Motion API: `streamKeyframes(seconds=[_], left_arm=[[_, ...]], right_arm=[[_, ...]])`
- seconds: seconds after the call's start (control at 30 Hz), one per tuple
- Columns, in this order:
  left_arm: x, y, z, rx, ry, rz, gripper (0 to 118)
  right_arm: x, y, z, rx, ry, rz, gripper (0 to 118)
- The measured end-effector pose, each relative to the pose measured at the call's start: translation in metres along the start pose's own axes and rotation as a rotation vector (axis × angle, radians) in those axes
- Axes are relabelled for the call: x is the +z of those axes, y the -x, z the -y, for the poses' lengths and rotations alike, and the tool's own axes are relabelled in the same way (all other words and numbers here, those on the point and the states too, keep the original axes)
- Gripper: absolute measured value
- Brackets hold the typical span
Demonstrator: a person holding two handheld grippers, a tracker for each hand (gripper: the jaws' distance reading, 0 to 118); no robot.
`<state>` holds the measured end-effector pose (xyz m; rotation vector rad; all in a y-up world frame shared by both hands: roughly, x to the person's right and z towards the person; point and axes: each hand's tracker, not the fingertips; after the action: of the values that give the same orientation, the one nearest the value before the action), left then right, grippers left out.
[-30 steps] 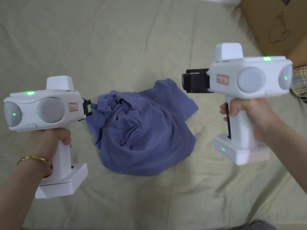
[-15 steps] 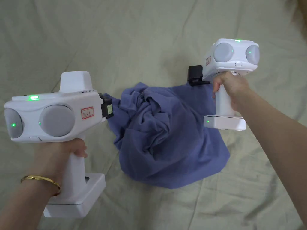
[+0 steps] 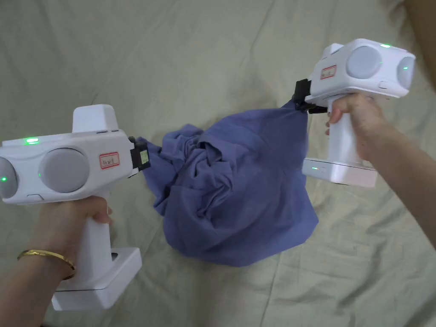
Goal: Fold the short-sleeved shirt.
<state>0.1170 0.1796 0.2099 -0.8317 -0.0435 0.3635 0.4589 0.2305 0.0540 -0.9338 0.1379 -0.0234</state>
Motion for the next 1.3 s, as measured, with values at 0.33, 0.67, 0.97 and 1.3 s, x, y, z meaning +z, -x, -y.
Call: streamKeyframes(seconds=[0.33,0.67,0.97,1.3], left_arm=[[0.094,-0.001,-0.049,-0.005,-0.213,0.023,0],[0.223,-0.021,-0.131,-0.032,-0.514,0.032,0],[0.296,-0.016,-0.183,0.004,-0.638,0.024,0],[0.308,-0.034,-0.233,-0.012,-0.676,-0.064,0]], right_arm=[[0.231,-0.075,0.007,-0.038,-0.277,-0.056,1],[0.393,-0.121,0.014,-0.089,-0.541,0.056,1],[0.476,-0.133,0.014,-0.201,-0.663,0.149,1],[0.491,-0.131,-0.026,-0.265,-0.709,0.156,1]])
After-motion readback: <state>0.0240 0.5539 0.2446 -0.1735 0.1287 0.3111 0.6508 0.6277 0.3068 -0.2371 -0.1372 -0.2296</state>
